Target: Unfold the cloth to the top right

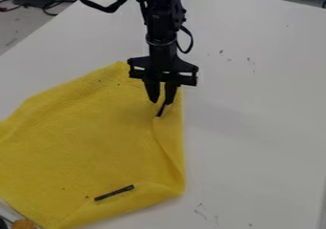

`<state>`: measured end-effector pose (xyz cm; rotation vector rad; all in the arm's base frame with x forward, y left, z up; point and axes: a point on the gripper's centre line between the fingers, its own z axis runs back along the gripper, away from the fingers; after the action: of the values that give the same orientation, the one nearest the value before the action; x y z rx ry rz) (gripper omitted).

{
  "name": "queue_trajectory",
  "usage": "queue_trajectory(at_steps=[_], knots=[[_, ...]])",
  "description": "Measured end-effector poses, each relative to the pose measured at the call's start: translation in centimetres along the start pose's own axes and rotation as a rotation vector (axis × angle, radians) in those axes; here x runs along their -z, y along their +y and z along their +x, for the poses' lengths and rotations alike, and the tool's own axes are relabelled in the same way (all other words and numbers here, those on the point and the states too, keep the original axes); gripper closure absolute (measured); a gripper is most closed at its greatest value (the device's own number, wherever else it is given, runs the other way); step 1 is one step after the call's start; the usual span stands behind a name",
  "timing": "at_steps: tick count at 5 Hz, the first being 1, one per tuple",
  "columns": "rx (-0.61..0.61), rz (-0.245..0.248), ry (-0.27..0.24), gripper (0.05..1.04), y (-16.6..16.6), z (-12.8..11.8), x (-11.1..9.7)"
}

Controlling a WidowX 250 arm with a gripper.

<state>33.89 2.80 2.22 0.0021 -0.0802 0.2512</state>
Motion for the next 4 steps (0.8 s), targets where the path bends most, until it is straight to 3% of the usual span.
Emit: queue_trajectory(at_steps=[1, 2, 3, 4], knots=[[0.001, 0.013, 0.011, 0.286, -0.18, 0.01, -0.29], [0.008, 0.026, 0.023, 0.075, -0.5, -0.17, -0.42], [0.024, 0.01, 0.002, 0.075, -0.74, 0.15, -0.41], [0.028, -0.001, 0.008, 0.136, -0.89, 0.17, 0.31]])
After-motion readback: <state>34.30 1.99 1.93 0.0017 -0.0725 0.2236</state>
